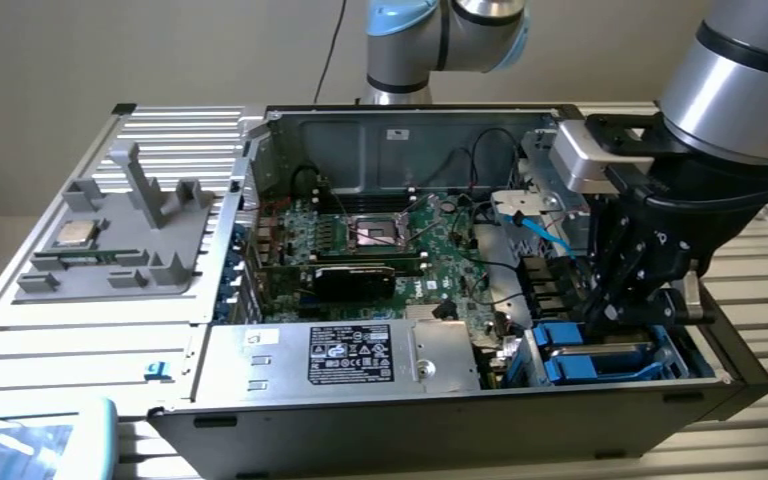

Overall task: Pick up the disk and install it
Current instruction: 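Insert the second disk wire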

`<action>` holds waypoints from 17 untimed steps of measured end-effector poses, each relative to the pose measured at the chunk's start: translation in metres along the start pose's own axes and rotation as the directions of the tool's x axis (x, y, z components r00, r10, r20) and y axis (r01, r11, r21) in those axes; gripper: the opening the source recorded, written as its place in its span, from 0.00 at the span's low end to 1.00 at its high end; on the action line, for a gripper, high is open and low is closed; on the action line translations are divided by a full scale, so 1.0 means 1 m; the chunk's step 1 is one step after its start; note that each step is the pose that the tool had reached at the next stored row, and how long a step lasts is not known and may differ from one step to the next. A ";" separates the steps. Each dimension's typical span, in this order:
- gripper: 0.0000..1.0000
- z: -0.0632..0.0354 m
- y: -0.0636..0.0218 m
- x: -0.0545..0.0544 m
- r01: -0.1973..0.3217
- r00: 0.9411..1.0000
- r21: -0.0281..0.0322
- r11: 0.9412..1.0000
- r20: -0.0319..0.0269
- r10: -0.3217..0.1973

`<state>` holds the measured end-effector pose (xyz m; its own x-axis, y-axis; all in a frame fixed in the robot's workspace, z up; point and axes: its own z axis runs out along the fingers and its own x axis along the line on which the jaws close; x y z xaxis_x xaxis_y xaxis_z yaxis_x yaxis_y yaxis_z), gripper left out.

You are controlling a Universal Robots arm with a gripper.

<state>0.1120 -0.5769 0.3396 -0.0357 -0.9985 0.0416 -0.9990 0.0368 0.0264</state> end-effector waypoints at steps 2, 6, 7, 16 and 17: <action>0.15 -0.0001 -0.0004 0.000 0.000 1.000 0.000 1.000 0.000 0.000; 0.15 0.0005 -0.0005 0.000 0.000 1.000 0.000 1.000 0.000 0.000; 0.15 0.0009 -0.0006 0.000 0.000 1.000 0.000 1.000 0.000 0.000; 0.15 0.0029 -0.0006 0.000 0.000 1.000 0.000 1.000 0.000 0.000; 0.15 0.0028 -0.0006 0.000 0.000 1.000 0.000 1.000 0.000 0.000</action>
<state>0.1126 -0.5775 0.3367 -0.0357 -0.9985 0.0411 -0.9990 0.0369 0.0264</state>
